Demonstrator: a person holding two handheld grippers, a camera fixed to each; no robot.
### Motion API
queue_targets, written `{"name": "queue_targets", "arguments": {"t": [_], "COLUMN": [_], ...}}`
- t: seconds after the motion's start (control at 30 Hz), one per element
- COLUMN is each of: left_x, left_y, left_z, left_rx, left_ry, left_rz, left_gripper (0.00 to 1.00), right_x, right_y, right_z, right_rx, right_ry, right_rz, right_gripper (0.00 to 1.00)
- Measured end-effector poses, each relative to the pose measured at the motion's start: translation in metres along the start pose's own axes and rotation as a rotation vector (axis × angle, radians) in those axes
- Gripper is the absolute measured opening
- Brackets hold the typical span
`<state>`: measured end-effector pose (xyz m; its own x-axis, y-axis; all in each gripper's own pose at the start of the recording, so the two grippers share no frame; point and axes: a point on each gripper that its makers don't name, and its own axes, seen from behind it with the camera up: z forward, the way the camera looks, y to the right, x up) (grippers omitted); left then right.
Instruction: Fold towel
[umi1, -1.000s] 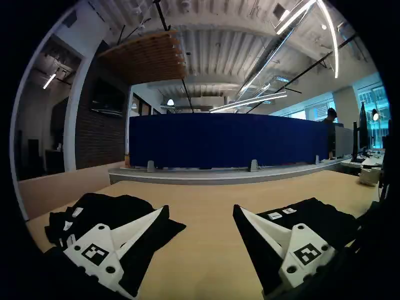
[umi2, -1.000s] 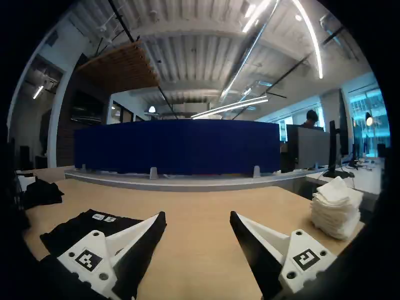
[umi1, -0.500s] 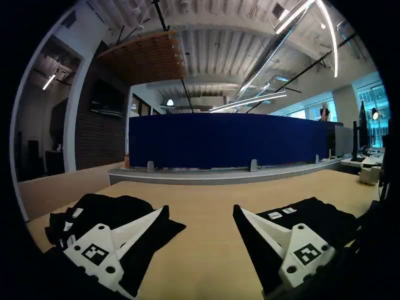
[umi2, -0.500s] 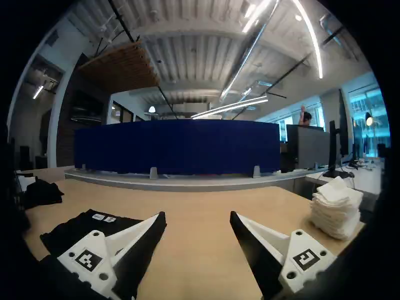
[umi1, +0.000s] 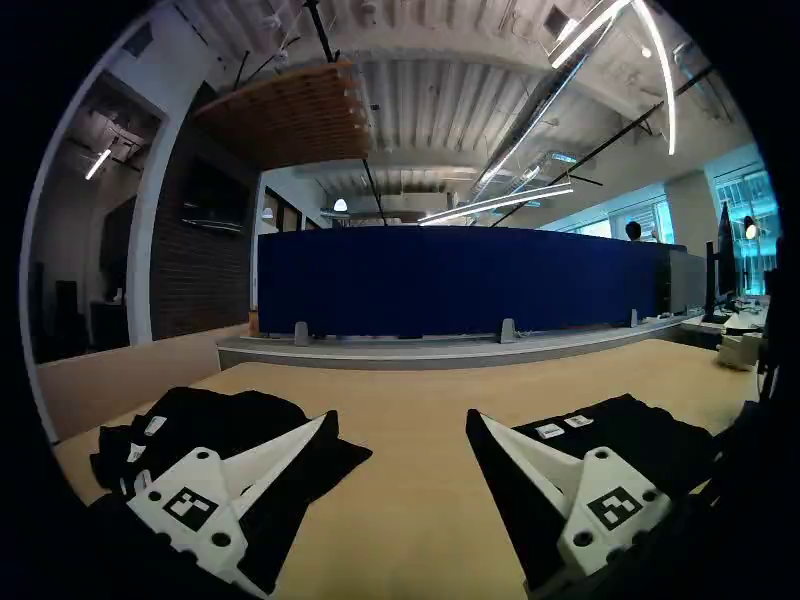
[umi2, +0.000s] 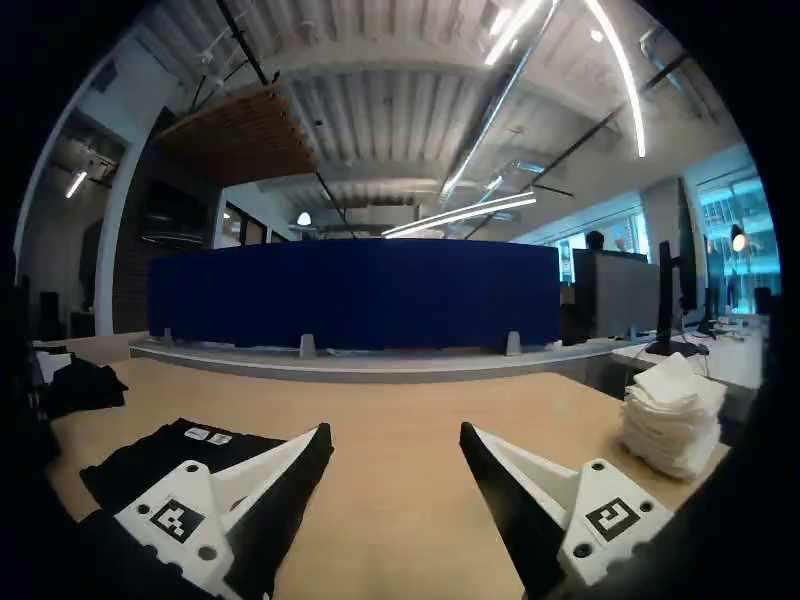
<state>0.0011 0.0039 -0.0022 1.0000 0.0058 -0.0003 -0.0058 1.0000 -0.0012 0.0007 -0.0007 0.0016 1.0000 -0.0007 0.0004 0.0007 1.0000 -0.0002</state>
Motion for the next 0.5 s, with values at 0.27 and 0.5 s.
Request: {"name": "queue_targets", "arguments": {"t": [0.27, 0.5], "left_x": [-0.0008, -0.0014], "left_y": [-0.0007, -0.0004], "left_z": [0.0012, 0.0020], "left_rx": [0.000, 0.000], "left_ry": [0.000, 0.000], "left_rz": [0.000, 0.001], "left_gripper": [0.94, 0.94], "right_x": [-0.0005, -0.0004], "right_y": [-0.0002, -0.0005], "right_z": [-0.0007, -0.0014], "right_rx": [0.000, 0.000], "right_ry": [0.000, 0.000], "right_rz": [0.000, 0.000], "right_gripper": [1.00, 1.00]}}
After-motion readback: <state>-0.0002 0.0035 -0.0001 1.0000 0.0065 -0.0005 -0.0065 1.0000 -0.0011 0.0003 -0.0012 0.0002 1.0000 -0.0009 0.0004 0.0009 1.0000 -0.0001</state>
